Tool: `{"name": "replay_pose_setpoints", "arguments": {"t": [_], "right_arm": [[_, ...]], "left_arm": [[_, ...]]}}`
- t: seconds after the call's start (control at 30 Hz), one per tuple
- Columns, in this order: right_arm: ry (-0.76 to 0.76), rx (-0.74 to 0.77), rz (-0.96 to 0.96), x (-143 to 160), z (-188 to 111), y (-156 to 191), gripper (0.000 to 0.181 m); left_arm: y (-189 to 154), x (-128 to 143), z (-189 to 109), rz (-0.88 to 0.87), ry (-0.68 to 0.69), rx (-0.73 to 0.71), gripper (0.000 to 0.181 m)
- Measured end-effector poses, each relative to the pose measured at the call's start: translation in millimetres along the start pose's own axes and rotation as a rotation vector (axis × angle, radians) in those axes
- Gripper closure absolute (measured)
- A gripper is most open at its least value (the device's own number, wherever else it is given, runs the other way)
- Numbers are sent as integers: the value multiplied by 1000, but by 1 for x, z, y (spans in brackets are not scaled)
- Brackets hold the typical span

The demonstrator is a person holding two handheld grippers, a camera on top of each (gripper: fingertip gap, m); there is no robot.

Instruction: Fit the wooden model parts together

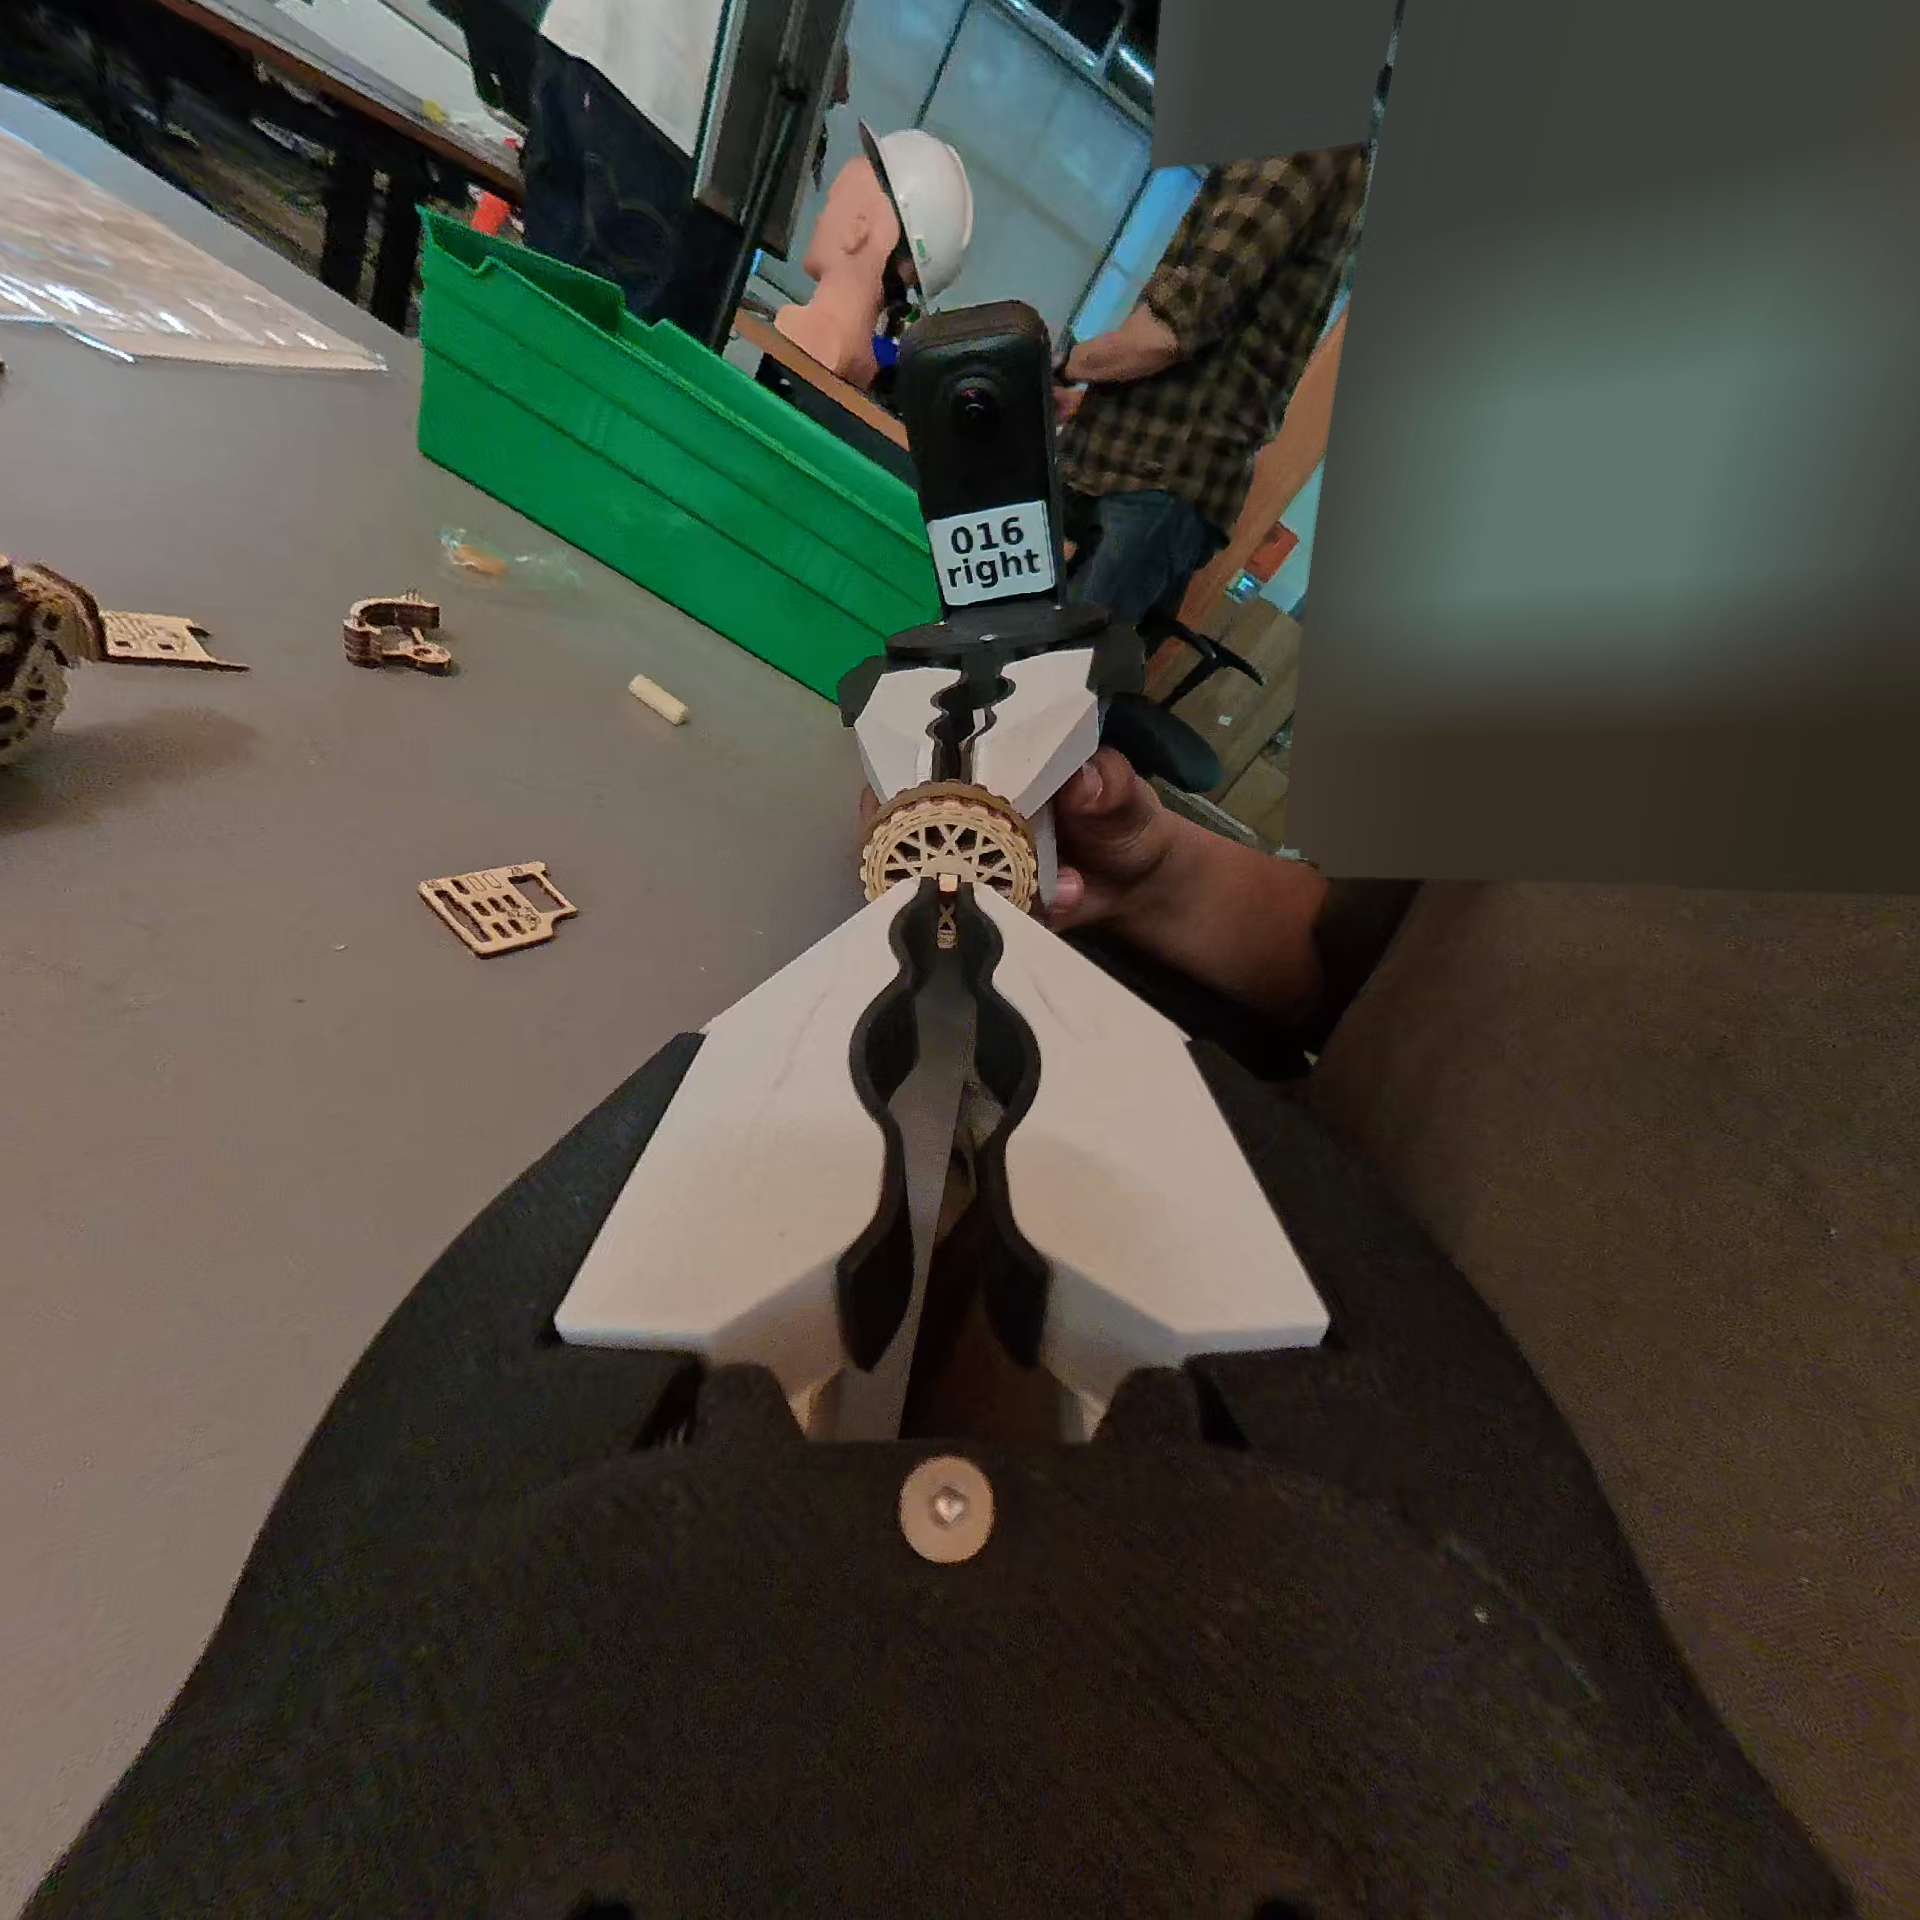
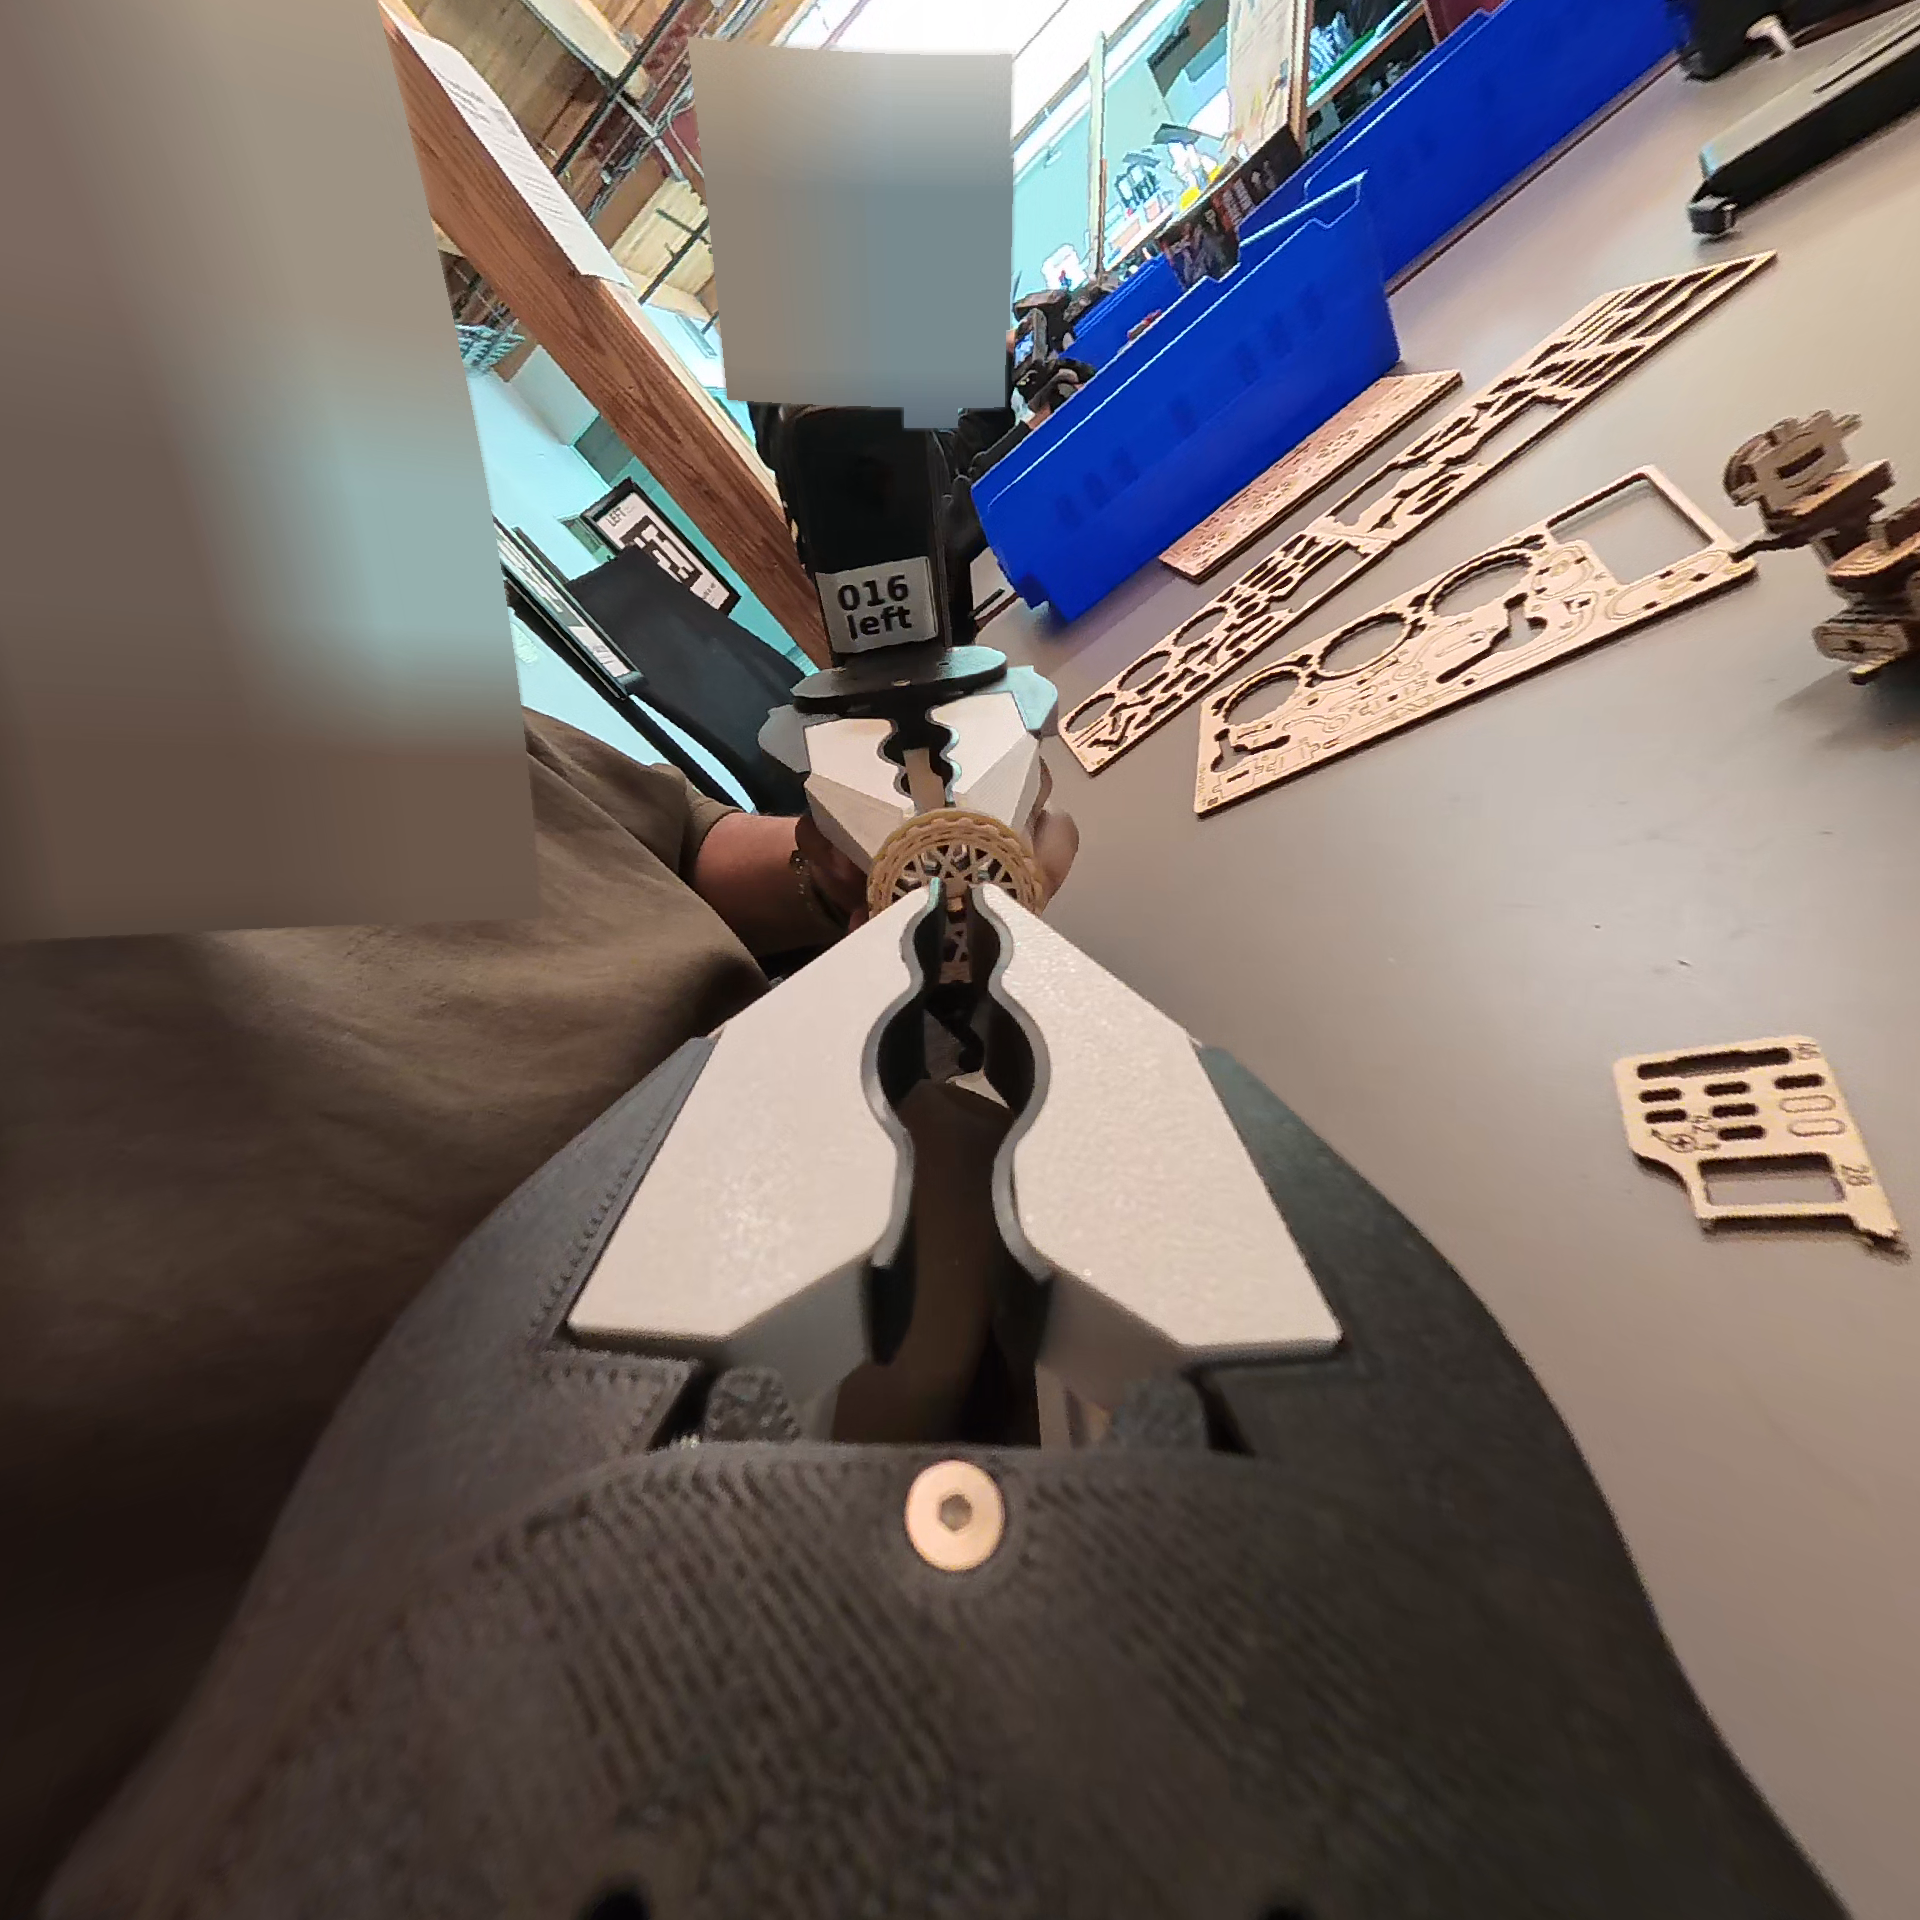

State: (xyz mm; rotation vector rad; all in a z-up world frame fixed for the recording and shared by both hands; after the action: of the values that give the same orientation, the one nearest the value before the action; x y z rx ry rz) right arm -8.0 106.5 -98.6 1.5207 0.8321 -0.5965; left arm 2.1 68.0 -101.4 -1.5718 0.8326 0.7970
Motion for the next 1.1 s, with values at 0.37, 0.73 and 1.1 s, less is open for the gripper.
{"name": "replay_pose_setpoints", "arguments": {"t": [0.37,0.73,1.1], "right_arm": [[11,-19,-1,0,0,2,177],[0,-32,-3,-2,-2,4,177],[62,81,-260,1,-5,9,172]], "left_arm": [[-5,-1,-1,113,0,-40,181],[-4,-4,-3,44,-27,2,181],[0,5,2,-296,14,204,181]]}}
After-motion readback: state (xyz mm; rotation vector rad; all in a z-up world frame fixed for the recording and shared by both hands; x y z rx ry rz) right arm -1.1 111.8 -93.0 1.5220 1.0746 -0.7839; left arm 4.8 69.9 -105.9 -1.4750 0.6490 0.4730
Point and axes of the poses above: each gripper's, where its closed fingertips meet, z out along the fingers, x out of its underside, y = z × x across the jaws, the point moved 2 cm from there along -z, back along the fingers, and after that the axes turned 8 degrees about y, right-handed, at the moved point
